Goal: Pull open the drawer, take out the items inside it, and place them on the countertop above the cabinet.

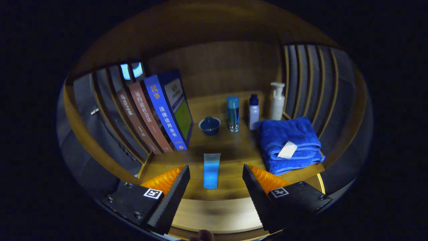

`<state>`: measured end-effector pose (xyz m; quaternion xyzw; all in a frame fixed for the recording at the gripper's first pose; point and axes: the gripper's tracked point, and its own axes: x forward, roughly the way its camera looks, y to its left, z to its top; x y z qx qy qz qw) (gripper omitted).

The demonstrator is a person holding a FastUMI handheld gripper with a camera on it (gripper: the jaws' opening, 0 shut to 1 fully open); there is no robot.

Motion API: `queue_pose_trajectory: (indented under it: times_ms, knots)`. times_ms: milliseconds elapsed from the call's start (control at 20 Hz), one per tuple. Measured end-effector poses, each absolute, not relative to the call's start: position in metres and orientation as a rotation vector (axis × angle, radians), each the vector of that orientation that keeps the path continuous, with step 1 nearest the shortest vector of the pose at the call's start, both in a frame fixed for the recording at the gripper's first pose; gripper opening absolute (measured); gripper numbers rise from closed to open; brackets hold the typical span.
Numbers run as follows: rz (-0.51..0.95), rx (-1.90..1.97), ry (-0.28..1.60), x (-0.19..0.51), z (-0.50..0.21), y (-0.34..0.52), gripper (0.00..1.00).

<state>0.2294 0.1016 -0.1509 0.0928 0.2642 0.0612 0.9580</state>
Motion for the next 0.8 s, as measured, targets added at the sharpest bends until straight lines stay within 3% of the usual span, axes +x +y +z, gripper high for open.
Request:
queue_pose_trajectory:
  times_ms: [400, 800]
  knots:
    - [0.105, 0.112, 0.142, 0.129, -0.102, 0.099, 1.00]
    - [0.141, 0.084, 0.058, 0.031, -0.186, 0.094, 1.00]
